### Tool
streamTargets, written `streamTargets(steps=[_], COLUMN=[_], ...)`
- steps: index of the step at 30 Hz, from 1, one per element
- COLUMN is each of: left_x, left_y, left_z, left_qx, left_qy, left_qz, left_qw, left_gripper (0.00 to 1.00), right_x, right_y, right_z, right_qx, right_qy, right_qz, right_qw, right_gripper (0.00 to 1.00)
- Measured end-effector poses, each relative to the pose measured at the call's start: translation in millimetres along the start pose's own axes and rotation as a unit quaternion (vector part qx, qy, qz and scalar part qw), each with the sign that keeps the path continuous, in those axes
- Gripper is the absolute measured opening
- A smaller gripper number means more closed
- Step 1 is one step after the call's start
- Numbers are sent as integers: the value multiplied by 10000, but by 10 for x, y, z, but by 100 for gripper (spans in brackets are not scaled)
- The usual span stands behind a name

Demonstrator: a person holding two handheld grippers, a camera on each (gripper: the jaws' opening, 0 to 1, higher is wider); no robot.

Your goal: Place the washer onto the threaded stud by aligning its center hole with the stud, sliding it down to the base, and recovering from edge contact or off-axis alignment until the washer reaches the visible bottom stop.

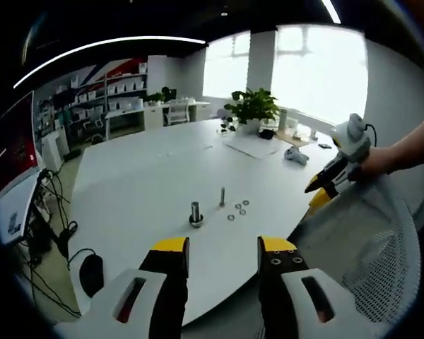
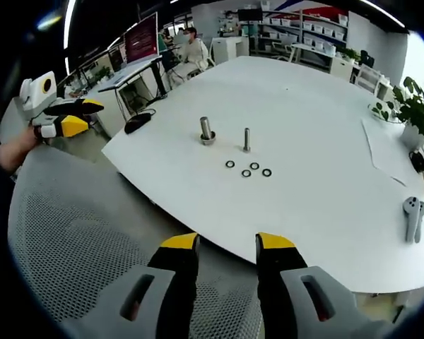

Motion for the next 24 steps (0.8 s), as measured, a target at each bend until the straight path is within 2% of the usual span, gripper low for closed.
streamTargets(steps=[3, 7, 12, 16, 20, 24], left_x=[-30, -12, -9, 23, 44, 21], left_y=[-20, -2, -6, -1, -43, -38], left_z=[4, 9, 3, 7, 23, 18], left_qx=[64, -12, -11, -63, 40, 68], left_qy=[-36, -9, -63, -3, -3, 2], left_qz=[8, 102, 19, 38, -76, -19], left_qw=[10000, 9999, 10000, 10000, 10000, 10000], left_gripper=[38, 37, 36, 35, 37, 37], right_x=[14, -15, -20, -26, 18, 36], right_y=[-21, -39, -73, -76, -65, -37], right_z=[1, 8, 11, 13, 17, -12], right_qx=[53, 124, 221, 206, 160, 116], right_qy=[-9, -37, -57, -69, -11, 12], right_qz=[-29, 24, -42, -3, -45, -30], right_qw=[10000, 9999, 9997, 9998, 9999, 9999], right_gripper=[34, 34, 34, 34, 34, 34])
Point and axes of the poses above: the point that each gripper's makers call its tool centre point, and the gripper's own axes: z roughly forward along the fingers, x roughly to its left, y roughly out of its top, the point moved 3 cm from there along -z, roughly backward along the fingers, and after that the axes turned 2 degrees about -y, right-handed, at the moved point
